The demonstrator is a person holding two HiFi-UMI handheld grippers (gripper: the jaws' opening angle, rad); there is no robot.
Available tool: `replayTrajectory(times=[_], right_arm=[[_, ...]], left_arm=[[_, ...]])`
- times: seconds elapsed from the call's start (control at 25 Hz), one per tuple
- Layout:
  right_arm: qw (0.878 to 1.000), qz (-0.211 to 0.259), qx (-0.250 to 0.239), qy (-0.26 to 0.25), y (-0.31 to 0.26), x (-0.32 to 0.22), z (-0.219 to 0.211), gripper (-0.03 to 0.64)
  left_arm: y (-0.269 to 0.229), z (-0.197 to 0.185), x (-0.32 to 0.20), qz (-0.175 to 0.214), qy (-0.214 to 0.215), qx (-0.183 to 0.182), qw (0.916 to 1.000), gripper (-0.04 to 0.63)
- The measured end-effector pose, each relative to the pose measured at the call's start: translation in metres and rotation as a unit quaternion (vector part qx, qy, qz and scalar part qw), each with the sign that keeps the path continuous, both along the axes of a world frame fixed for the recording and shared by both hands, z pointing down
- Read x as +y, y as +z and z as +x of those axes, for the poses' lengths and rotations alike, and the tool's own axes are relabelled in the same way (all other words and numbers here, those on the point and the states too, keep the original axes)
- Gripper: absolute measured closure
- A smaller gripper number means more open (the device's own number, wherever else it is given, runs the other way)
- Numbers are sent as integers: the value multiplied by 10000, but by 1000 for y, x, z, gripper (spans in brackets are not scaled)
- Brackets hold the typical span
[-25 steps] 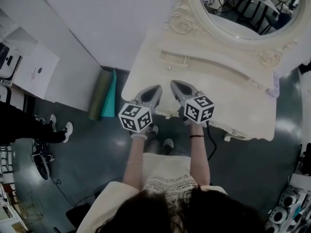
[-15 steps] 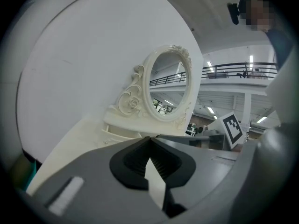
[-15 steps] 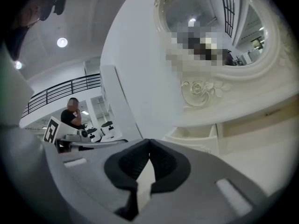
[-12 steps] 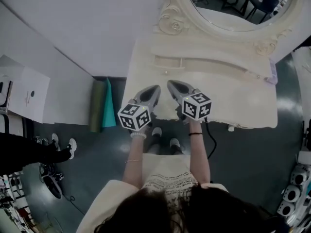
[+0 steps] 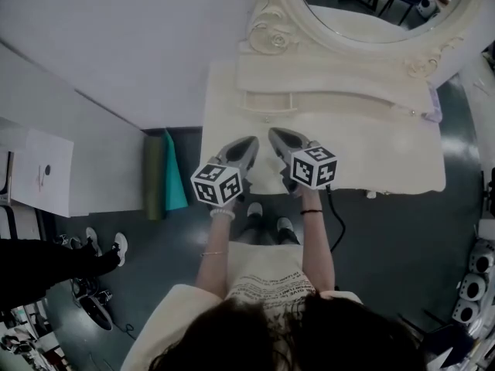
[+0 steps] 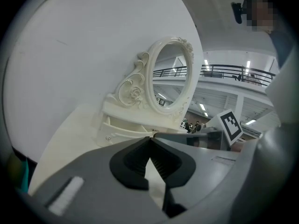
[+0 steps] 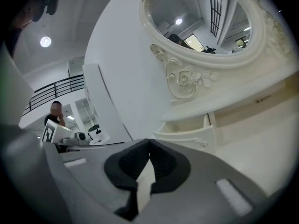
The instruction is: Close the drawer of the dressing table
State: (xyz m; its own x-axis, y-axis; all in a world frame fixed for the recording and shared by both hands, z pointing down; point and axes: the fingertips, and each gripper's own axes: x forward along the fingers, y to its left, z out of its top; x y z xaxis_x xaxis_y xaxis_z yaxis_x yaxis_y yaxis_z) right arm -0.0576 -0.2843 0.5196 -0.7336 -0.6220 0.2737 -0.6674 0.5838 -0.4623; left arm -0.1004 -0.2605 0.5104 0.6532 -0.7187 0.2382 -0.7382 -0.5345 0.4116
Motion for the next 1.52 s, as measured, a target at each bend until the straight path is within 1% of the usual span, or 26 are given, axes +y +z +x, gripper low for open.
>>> replayTrajectory(times=[0.16, 0.36, 0.52, 0.68, 0.92, 1.0, 1.12, 1.36, 1.52], right_arm=[[9996, -193, 78, 201, 11, -9, -4, 614], [9982, -408, 81, 434, 22, -15, -11, 614], [9966, -545, 139, 600, 30, -17, -13, 614], [9951, -668, 218, 698, 38, -16, -12, 614], [9932, -801, 462, 710, 44, -21, -8, 611], [9924, -852, 482, 748, 44, -26, -4, 595], [9913, -933, 511, 778, 47, -31, -1, 589], [9870, -1223, 612, 839, 62, -36, 0, 548], [9855, -1310, 638, 866, 66, -40, 0, 521]], left_arm=[[8, -6, -7, -96, 156, 30, 9998, 595], [23, -13, -10, -273, 375, -21, 9989, 595], [27, -13, -12, -316, 537, 1, 9981, 595], [29, -11, -12, -359, 598, 25, 9976, 595], [35, -11, -16, -498, 466, 130, 9976, 595], [37, -7, -16, -556, 456, 127, 9973, 595], [38, -5, -17, -598, 392, 156, 9973, 595], [43, -7, -18, -650, 265, 146, 9974, 595], [44, -8, -22, -678, 202, 150, 9974, 595]])
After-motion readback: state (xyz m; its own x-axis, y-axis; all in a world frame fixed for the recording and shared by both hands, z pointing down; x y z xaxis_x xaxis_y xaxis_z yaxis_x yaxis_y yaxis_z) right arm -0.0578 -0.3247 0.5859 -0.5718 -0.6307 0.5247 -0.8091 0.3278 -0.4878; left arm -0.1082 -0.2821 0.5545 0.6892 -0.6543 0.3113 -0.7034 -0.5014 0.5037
